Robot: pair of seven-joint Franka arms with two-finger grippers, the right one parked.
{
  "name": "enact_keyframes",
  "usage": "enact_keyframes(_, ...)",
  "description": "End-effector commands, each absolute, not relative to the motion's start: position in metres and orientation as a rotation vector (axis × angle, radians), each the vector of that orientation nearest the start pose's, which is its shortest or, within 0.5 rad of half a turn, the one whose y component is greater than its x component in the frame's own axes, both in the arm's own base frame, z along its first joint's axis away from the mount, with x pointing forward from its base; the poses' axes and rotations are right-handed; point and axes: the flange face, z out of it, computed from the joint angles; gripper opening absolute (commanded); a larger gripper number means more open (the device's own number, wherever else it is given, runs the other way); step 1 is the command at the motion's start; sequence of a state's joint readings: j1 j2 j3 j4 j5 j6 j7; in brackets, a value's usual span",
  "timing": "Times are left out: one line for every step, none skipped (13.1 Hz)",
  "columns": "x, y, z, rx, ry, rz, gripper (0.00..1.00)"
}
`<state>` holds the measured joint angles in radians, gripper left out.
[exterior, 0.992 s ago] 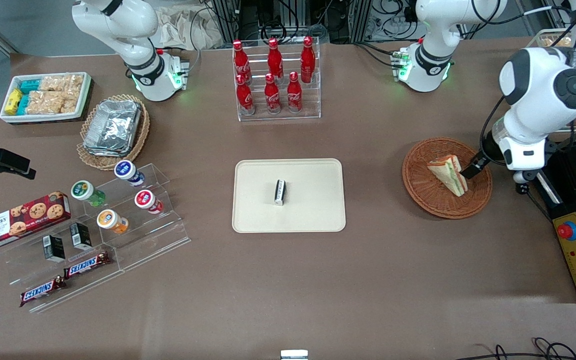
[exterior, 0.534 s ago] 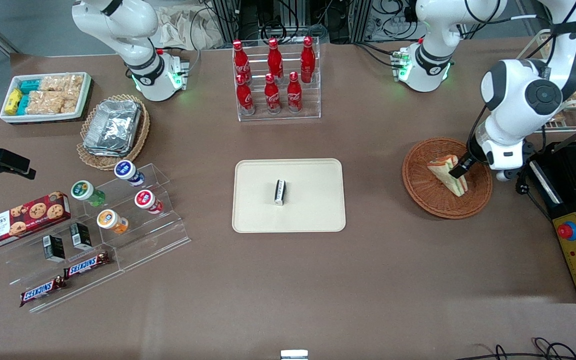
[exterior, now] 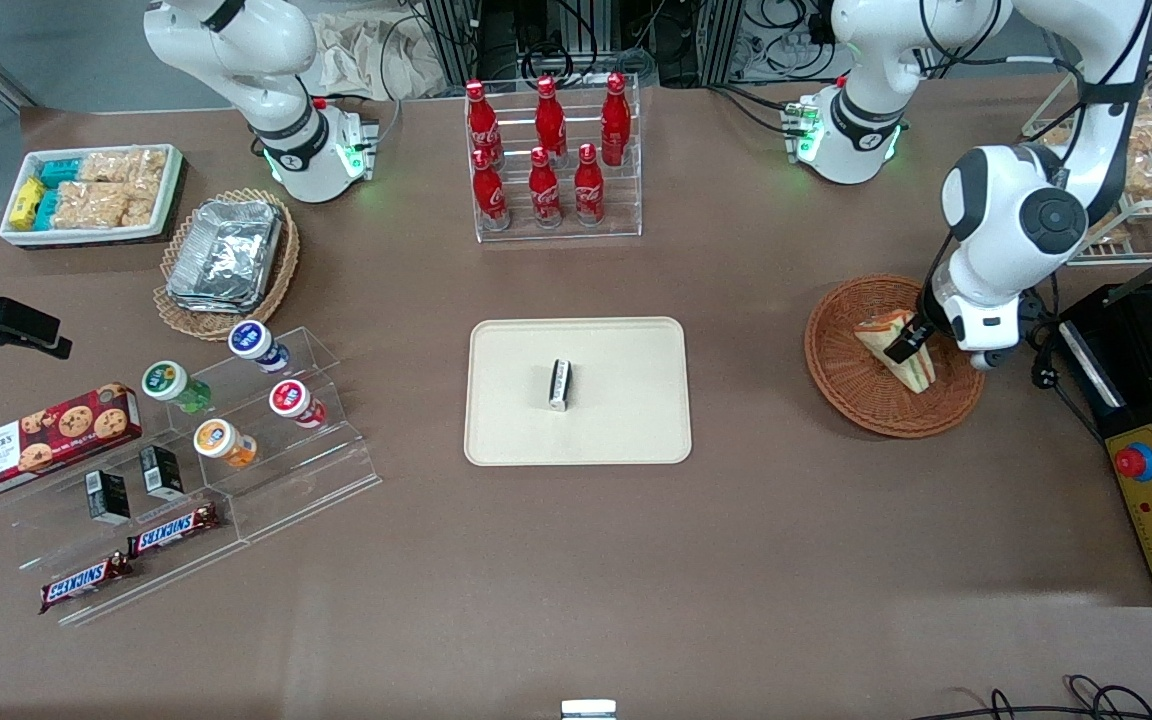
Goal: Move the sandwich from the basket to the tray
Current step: 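Close the left gripper on the wrapped sandwich wedge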
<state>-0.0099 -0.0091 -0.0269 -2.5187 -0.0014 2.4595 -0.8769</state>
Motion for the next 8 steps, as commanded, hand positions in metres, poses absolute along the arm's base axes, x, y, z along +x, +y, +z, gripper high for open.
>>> enact_keyframes(0.448,-0.015,0.258,-2.840,-1.284,0.031,1.00)
enact_keyframes(0.448,-0.014,0.253,-2.838,-1.286,0.036,1.00)
enact_keyframes(0.448,-0.014,0.248,-2.839,-1.286,0.037,0.99)
enact_keyframes(0.449,-0.014,0.244,-2.841,-1.286,0.033,0.85)
enact_keyframes(0.449,-0.014,0.243,-2.842,-1.286,0.031,0.51)
enact_keyframes(0.449,-0.013,0.242,-2.840,-1.288,0.033,0.07)
enact_keyframes(0.451,-0.008,0.243,-2.833,-1.306,0.028,0.00)
enact_keyframes(0.453,-0.001,0.245,-2.822,-1.337,0.021,0.00)
